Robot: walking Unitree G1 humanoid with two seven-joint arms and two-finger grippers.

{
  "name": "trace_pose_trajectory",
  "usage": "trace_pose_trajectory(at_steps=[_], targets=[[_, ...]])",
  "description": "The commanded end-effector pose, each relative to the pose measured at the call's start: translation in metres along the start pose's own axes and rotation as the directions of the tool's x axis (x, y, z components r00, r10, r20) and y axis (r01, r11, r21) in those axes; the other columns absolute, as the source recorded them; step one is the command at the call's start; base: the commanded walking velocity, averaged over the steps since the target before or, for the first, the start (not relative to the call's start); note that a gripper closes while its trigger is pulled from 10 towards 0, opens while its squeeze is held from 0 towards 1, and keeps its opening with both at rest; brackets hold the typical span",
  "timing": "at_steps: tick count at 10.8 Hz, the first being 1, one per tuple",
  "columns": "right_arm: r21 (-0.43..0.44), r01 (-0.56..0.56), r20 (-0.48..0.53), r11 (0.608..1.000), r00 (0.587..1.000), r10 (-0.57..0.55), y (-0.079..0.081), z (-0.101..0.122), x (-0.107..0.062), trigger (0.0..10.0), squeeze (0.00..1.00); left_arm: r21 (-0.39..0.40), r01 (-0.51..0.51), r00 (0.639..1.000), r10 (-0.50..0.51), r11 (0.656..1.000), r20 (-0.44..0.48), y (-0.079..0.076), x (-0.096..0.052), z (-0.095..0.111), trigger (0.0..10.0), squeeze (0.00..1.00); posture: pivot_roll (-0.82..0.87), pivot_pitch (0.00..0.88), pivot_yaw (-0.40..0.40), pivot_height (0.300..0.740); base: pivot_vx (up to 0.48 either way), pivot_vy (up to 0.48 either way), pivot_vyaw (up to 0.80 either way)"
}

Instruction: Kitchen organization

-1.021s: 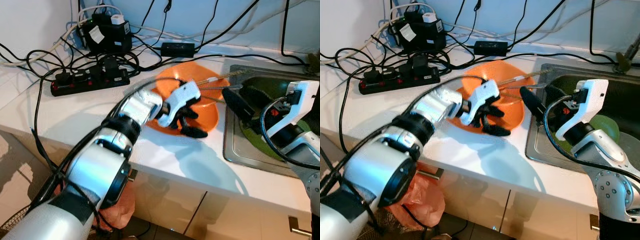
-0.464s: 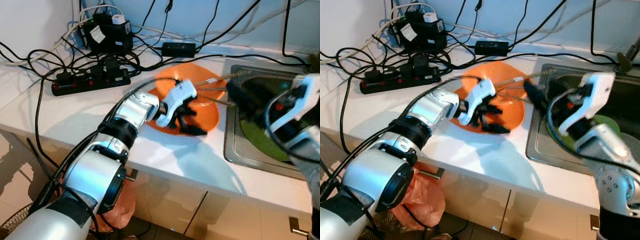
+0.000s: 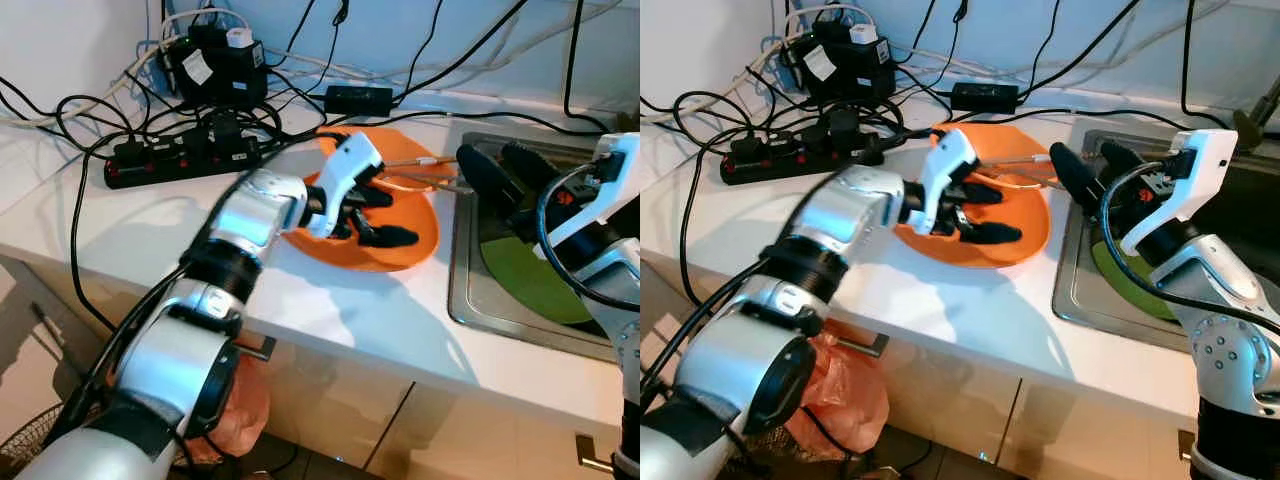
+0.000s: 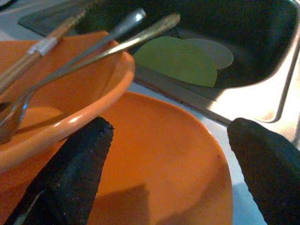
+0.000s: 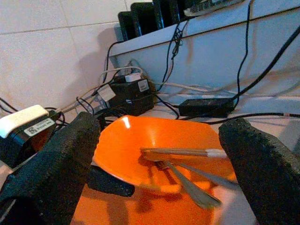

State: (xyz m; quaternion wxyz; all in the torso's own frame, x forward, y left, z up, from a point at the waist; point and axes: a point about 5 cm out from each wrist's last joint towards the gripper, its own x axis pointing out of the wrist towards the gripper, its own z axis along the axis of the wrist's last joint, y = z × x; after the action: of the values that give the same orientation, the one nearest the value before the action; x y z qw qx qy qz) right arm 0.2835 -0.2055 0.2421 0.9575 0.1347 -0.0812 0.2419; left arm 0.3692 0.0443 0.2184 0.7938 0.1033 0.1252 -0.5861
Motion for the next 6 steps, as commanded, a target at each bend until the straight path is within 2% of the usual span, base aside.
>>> trace_pose_trajectory(at_steps=[1, 6], targets=[[-0.018, -0.015, 0.021, 1.000, 1.000, 0.015, 0.000, 0.006, 0.003, 10.0, 0.00, -0.003, -0.005, 1.000, 0.005, 1.000, 0.010, -0.001, -0.002, 0.001, 10.0, 0.00, -0.06, 0.000, -0.012, 0.740, 0.000, 0.000, 0.00], [-0.015, -0.038, 0.008, 0.999, 0.999, 0.038, -0.001, 0.004, 0.010, 10.0, 0.00, -0.135, -0.035, 0.999, 0.040, 0.990, 0.029, -0.018, -0.005, -0.025, 10.0, 0.00, -0.04, 0.000, -0.027, 0.740, 0.000, 0.000, 0.00]])
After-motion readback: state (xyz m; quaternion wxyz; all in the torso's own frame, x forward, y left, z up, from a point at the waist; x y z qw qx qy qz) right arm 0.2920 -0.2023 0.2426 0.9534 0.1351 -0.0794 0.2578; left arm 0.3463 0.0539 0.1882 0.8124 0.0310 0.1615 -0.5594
